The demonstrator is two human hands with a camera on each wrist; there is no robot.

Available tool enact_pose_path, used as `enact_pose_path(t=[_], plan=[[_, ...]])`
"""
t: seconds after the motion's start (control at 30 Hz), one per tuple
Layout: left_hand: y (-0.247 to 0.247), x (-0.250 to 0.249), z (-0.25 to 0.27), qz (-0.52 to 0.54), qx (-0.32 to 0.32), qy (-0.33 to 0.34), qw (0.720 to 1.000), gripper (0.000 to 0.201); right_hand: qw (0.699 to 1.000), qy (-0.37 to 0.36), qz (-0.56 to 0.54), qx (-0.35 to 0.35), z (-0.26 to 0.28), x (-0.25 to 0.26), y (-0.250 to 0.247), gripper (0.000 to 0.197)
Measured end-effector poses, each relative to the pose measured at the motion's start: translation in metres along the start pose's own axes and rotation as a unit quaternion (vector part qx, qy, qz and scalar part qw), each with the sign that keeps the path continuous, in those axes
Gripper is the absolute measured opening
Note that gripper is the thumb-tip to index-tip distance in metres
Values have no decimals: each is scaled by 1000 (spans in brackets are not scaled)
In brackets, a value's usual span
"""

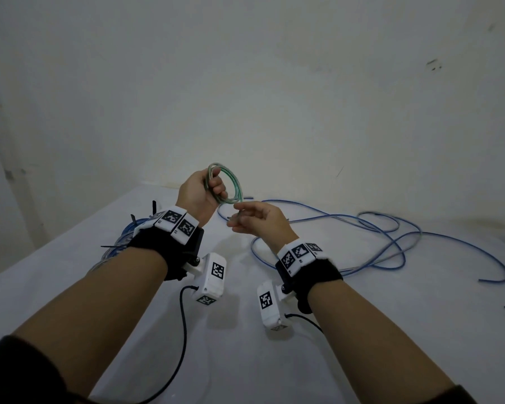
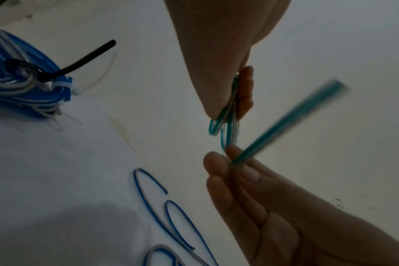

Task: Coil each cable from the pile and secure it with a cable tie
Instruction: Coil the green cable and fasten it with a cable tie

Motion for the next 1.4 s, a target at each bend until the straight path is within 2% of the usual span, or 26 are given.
enact_pose_path(t=[0.17,0.27,0.37,0.5,0.63,0.8,0.93,1.03,1.1,1.17,1.23,1.3,1.4], plan=[[0,-1,2,-11,8,35,999,31,993,-17,110,-34,-3,1,4,7],[-2,-2,5,-17,-5,67,998,31,979,-62,173,-83,-5,7,4,8],[1,3,8,-64,8,75,995,28,977,-73,164,-118,-8,8,5,14],[4,11,9,-126,34,73,989,28,971,-77,184,-128,-10,9,10,17],[7,18,10,-161,68,34,984,29,970,-54,199,-126,-11,9,10,20],[8,18,10,-236,91,19,967,29,981,-27,142,-129,-8,4,7,22],[11,17,12,-321,63,34,944,27,984,-32,129,-119,-5,6,9,20],[11,12,12,-378,9,68,923,29,975,-47,135,-170,-2,10,0,14],[9,10,10,-411,3,74,909,32,960,-82,174,-202,-1,14,-7,10],[6,12,9,-453,24,55,890,35,950,-121,227,-176,-4,20,-10,27],[4,17,10,-466,57,25,882,37,934,-146,301,-124,-9,24,-7,36],[7,20,14,-453,82,3,888,37,935,-140,313,-89,-13,24,-5,33],[9,20,18,-435,88,-4,896,38,960,-111,245,-79,-14,19,-4,20]])
Point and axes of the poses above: each hand's wrist, its own z-axis away from the middle knuckle, its own y-axis out of the palm, x = y × z, the point moved 5 cm from there along -z, towards the middle knuckle, and after that the axes turned 8 degrees about x, right-handed, at the moved point
